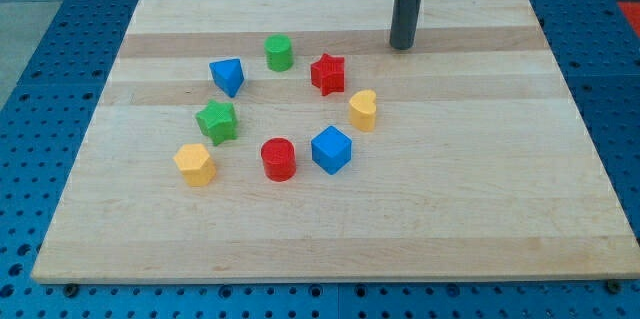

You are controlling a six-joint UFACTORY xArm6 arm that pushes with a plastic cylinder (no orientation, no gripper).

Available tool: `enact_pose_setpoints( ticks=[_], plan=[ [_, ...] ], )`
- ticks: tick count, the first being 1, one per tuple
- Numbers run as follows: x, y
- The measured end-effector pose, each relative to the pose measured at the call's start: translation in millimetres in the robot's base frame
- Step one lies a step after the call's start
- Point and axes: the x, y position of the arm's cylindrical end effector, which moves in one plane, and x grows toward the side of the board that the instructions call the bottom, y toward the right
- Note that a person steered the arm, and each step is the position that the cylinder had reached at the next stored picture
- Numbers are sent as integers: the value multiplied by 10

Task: Place the red star and the green circle vertical to each other

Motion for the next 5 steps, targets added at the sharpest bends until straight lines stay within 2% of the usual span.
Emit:
enact_pose_setpoints(
  ticks=[1,3,4,5],
  plan=[
    [31,-4],
    [699,21],
    [700,-25],
    [745,-579]
  ],
)
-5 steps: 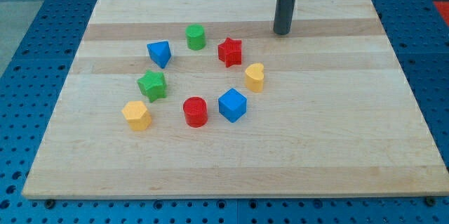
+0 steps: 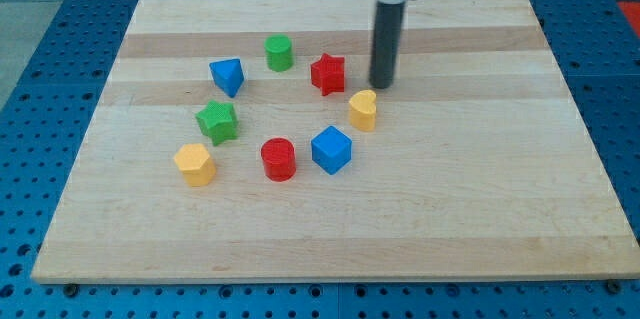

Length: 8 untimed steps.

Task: Place the red star and the green circle vertical to each other

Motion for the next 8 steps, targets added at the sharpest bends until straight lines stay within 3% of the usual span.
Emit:
enact_pose_setpoints(
  ticks=[2,4,8],
  plan=[
    [199,-934],
    [200,-1466],
    [-157,-1419]
  ],
)
